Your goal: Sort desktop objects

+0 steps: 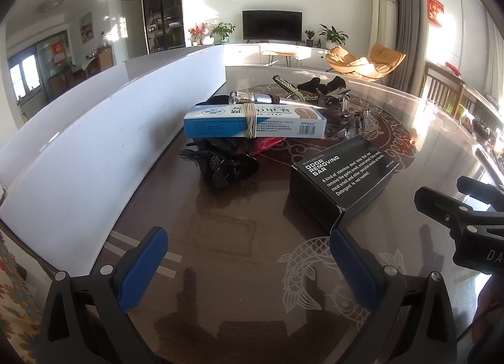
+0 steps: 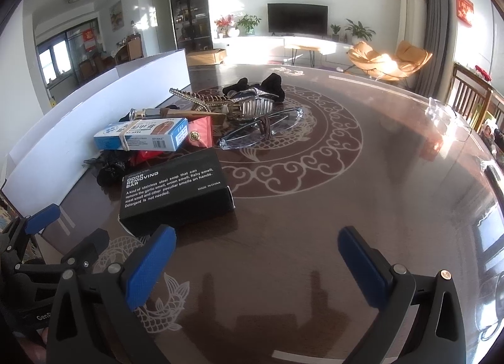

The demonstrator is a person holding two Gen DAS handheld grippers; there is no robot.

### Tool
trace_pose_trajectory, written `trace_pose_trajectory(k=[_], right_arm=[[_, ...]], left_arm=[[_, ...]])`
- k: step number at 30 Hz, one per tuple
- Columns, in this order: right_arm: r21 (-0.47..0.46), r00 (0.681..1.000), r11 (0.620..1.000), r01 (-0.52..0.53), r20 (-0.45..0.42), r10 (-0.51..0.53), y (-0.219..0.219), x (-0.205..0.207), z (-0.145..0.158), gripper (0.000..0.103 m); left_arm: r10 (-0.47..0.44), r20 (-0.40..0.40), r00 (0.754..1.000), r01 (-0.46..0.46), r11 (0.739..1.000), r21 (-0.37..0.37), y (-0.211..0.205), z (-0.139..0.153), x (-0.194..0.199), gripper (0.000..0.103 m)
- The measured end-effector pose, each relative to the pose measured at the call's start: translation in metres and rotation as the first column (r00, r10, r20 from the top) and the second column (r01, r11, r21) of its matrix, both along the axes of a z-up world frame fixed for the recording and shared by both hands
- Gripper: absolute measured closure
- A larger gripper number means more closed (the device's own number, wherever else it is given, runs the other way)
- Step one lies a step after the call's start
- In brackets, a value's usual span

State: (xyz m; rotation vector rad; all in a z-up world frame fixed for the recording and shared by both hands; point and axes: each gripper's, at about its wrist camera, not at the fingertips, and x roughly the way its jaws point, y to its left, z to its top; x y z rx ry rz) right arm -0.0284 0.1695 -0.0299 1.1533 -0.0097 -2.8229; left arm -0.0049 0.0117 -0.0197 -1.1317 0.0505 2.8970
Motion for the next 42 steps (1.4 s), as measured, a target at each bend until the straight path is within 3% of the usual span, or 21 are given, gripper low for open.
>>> trace_pose_trajectory(k=[42], right_arm=[[0.014, 0.995, 0.999, -0.031, 0.095, 0.029, -0.003, -0.018, -0.018, 0.000]], left_arm=[[-0.031, 0.074, 0.997, 0.030, 0.999, 0.018, 0.005, -0.012, -0.006, 0.000]])
